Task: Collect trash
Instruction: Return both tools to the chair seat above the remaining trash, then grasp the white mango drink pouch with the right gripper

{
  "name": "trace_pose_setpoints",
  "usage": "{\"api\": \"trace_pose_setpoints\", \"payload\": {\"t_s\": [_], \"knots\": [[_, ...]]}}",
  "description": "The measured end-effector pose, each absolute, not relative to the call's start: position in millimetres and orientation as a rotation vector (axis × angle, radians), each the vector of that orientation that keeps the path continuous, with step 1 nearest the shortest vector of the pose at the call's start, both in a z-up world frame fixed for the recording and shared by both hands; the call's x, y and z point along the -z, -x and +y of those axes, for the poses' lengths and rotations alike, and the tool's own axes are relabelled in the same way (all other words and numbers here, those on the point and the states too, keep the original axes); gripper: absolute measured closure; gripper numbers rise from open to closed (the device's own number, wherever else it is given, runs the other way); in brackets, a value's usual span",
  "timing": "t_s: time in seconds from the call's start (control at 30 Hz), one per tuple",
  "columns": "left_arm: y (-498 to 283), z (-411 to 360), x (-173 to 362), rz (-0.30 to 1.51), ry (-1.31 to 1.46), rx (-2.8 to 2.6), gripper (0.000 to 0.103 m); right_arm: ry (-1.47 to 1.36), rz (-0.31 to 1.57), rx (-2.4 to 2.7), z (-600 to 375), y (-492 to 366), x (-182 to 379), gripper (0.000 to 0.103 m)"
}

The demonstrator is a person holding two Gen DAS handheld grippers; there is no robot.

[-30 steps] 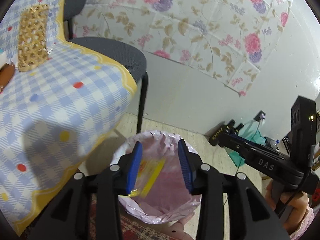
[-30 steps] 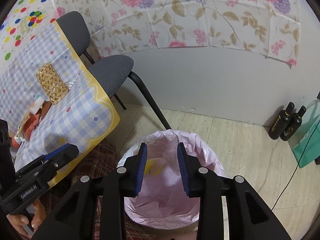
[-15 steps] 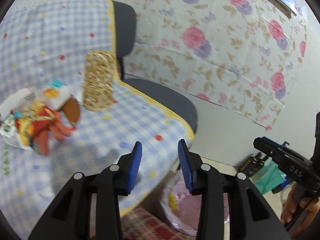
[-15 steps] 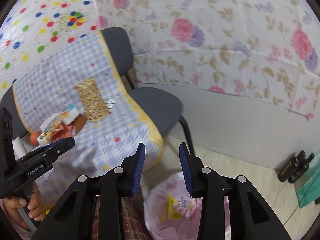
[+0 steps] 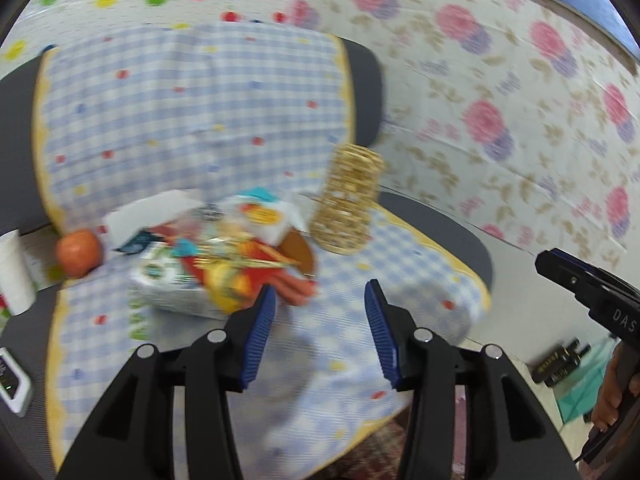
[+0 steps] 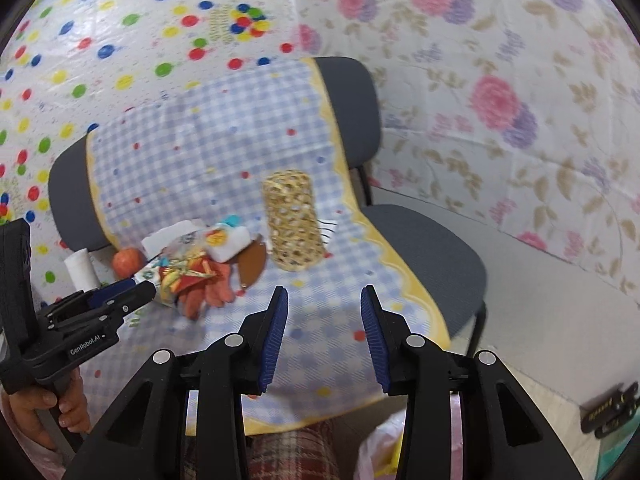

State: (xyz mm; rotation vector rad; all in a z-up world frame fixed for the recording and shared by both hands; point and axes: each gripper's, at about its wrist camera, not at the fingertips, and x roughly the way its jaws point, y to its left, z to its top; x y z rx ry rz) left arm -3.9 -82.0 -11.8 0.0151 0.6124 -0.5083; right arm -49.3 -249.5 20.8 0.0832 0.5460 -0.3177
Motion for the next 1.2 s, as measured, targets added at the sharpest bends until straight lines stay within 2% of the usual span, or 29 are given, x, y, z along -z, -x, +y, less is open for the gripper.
{"api": "trace_pose_setpoints", "payload": {"t_s": [0.13, 0.43, 0.5, 0.57, 0.83, 1.2], "knots": [[-8.7, -46.3, 8.5, 0.599, 0.014, 0.41, 0.053, -0.043, 0.555, 0.255, -230.2, 18.1, -20.7, 0.059], [-41.9, 11.7, 14.7, 0.617, 0.057, 0.255, 0.052, -0.004, 0.593, 0.168, -204.2, -45.7, -10.4, 0.058], [-50.7, 21.2, 16.3, 0.617, 0.06, 0.225, 0.052, 0.0, 0.604, 0.148, -201.8, -62.0, -6.9, 0.054], [-59.4, 26.6, 19.4, 0.623, 0.066, 0.2, 0.049, 0.005, 0.611, 0.14, -200.2, -76.5, -1.8, 0.043], [-87.7, 32.4, 39.6, 0.674, 0.056, 0.15, 0.045, -0.012, 0.694, 0.107, -207.1, -135.9, 30.7, 0.034], [-126.7, 28.5, 51.0, 0.713, 0.04, 0.127, 0.045, -0.107, 0.755, 0.084, -225.9, -198.7, 56.5, 0.033]]}}
